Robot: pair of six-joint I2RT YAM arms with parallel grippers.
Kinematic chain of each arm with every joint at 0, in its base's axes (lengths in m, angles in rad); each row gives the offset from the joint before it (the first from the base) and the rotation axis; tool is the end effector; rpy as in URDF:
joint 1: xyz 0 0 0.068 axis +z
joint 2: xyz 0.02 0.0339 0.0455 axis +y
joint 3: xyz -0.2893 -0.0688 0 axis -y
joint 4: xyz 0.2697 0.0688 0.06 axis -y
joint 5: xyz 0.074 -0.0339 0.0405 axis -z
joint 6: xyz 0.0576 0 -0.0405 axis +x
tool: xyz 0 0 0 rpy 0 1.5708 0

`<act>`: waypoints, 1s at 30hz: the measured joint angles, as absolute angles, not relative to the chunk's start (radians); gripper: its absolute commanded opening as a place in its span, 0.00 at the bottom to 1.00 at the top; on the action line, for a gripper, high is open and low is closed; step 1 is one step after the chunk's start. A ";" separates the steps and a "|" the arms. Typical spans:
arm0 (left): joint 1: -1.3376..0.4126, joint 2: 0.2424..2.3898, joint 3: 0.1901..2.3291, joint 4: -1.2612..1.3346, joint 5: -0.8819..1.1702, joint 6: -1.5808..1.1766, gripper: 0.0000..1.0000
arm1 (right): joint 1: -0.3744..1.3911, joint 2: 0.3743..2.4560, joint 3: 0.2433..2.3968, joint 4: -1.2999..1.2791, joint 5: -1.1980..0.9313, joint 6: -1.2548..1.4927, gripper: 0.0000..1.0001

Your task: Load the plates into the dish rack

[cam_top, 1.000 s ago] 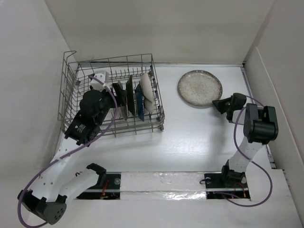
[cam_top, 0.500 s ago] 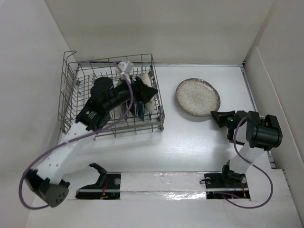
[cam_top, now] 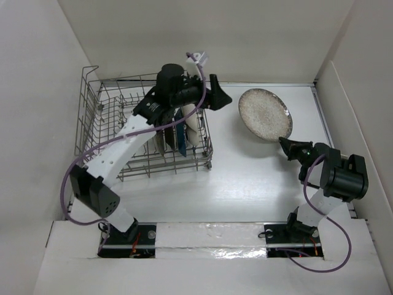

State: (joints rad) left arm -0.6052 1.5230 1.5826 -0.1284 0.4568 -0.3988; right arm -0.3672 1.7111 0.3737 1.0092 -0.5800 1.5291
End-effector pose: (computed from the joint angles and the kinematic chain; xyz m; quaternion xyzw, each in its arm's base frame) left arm 0.3122 -0.2469 0.4698 0.2270 0.6923 -0.4649 0.5030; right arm 0.2884 -0.0771 0.1121 0.5359 0.5896 0.5005 0.3387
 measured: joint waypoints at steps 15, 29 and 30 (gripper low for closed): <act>-0.692 2.035 2.079 -0.447 0.186 -0.338 0.81 | -0.366 1.618 0.379 1.063 -0.708 1.654 0.00; -0.687 2.199 2.163 -0.348 0.265 -0.418 0.77 | -0.344 1.623 0.382 1.061 -0.727 1.699 0.00; -0.687 2.208 2.163 -0.336 0.276 -0.427 0.68 | -0.338 1.624 0.384 1.062 -0.729 1.699 0.00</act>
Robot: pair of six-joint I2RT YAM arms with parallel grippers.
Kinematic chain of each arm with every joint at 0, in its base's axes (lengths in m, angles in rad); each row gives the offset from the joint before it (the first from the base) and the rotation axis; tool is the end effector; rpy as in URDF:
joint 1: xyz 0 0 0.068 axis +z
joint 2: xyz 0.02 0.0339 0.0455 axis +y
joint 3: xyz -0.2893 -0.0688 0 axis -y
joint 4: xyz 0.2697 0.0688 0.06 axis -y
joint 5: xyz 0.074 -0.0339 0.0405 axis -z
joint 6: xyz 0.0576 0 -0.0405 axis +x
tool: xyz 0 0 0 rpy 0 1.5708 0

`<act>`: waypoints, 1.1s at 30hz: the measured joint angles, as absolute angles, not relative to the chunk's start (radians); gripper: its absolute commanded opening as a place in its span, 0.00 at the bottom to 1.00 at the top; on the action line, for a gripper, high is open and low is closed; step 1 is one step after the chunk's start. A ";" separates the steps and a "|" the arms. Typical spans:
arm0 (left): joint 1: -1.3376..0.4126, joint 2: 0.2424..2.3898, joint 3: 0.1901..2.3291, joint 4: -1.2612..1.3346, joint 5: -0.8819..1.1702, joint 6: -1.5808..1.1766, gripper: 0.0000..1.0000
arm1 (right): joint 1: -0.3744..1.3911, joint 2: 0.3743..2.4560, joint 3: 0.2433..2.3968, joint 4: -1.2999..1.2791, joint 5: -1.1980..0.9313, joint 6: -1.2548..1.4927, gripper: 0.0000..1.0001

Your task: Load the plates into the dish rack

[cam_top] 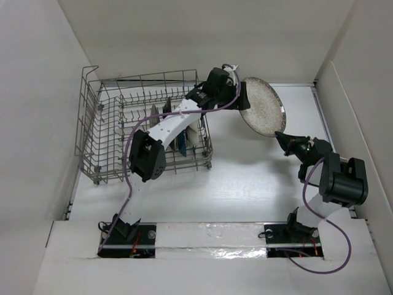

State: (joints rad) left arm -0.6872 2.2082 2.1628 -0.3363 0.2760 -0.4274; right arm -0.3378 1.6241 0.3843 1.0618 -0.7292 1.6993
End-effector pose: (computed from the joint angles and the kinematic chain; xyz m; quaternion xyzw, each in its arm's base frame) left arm 0.4418 -0.3829 0.3455 0.1827 0.8036 -0.3902 0.4106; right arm 0.2910 -0.0615 0.1461 0.4902 0.5707 0.5898 0.2935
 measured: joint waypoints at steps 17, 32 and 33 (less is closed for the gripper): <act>-0.666 2.050 1.885 -0.118 0.299 -0.576 0.00 | -0.259 1.639 0.405 1.128 -0.796 1.694 0.56; -0.473 1.609 1.812 -0.312 0.245 -0.473 0.00 | -0.181 1.361 0.495 1.193 -0.854 1.438 0.87; -0.444 1.563 1.813 -0.335 0.233 -0.463 0.00 | -0.176 1.324 0.500 1.159 -0.841 1.392 0.89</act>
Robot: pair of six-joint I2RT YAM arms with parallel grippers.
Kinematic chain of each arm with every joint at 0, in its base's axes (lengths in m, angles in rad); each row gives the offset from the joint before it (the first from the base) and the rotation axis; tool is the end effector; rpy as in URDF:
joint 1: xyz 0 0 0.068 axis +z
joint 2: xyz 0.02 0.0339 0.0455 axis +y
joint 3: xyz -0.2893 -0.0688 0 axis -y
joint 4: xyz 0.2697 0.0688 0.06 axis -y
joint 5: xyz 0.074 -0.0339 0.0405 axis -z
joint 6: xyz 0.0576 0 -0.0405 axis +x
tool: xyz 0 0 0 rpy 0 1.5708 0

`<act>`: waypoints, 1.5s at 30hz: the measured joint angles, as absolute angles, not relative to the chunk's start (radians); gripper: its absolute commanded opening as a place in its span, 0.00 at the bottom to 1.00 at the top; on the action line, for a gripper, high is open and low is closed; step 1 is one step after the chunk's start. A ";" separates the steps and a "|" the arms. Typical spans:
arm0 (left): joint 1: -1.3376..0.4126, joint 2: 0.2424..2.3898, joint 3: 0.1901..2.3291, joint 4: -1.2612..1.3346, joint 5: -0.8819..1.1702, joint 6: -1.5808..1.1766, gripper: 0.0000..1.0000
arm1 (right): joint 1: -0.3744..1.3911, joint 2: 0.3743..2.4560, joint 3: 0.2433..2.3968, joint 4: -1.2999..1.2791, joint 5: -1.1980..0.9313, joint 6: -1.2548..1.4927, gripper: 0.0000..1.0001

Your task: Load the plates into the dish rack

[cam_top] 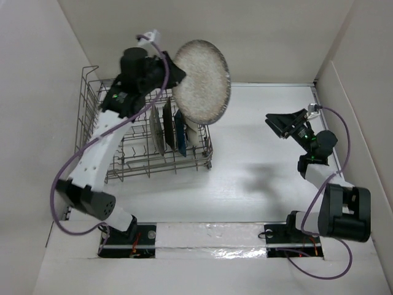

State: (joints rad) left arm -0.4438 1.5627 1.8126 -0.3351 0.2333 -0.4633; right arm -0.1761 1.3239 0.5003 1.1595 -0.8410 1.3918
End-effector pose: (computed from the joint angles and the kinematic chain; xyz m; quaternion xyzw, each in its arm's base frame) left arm 0.3499 -0.1811 0.5166 0.0716 0.7323 -0.3714 0.5663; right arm 0.2859 -0.0073 0.2740 0.1375 0.6093 0.6191 0.4760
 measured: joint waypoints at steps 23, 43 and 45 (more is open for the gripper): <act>-0.193 1.097 1.761 -0.713 -0.381 -0.203 0.00 | -0.056 1.299 0.542 0.838 -0.725 1.087 0.87; -0.190 1.039 1.329 -0.598 -0.300 -0.091 0.00 | -0.051 1.299 0.542 0.837 -0.725 1.061 0.85; -0.190 1.040 1.324 -0.590 -0.299 -0.088 0.00 | -0.051 1.299 0.542 0.836 -0.725 1.061 0.85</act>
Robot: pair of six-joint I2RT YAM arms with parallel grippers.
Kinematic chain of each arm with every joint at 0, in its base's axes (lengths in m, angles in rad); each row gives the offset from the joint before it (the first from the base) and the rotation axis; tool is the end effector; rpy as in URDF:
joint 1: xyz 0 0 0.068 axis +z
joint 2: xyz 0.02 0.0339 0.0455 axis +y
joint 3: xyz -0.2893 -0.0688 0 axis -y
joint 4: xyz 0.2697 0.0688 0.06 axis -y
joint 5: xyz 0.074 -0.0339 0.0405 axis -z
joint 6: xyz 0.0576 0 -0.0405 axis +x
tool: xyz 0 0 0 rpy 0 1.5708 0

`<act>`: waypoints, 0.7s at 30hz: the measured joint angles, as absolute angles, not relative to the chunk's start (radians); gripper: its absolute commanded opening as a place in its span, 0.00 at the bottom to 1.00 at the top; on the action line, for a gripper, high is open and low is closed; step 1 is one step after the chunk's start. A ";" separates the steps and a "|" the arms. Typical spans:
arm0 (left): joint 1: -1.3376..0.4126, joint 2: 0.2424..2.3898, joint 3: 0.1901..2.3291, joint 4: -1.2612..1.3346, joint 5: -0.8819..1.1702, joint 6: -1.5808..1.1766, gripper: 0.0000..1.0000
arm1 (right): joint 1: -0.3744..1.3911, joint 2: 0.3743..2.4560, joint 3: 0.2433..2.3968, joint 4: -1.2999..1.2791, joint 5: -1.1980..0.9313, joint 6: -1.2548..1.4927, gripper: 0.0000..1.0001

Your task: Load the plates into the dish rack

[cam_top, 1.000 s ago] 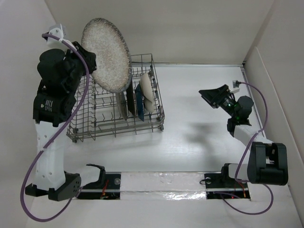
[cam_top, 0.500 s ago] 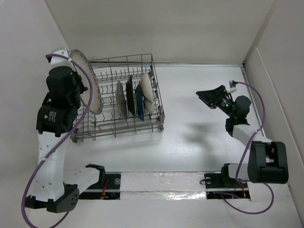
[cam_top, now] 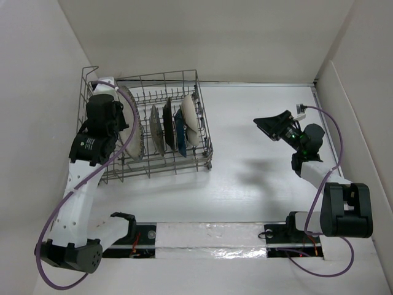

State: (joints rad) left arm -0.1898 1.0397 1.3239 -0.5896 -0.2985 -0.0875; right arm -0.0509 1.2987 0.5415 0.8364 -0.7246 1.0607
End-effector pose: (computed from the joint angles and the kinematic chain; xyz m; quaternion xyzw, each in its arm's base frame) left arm 0.2375 -0.0284 0.4574 -0.0470 0.8009 0.0379 0.5957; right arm 0.2978 0.0231 0.2598 0.1136 0.6764 0.5427 0.4848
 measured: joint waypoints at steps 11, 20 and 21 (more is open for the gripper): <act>-0.243 1.057 1.278 -0.554 -0.354 -0.060 0.00 | -0.042 1.311 0.542 0.829 -0.714 1.046 0.84; -0.247 1.058 1.137 -0.477 -0.380 -0.052 0.00 | -0.032 1.321 0.542 0.801 -0.702 1.031 0.85; -0.247 1.058 1.136 -0.471 -0.379 -0.053 0.00 | -0.031 1.321 0.543 0.796 -0.701 1.028 0.85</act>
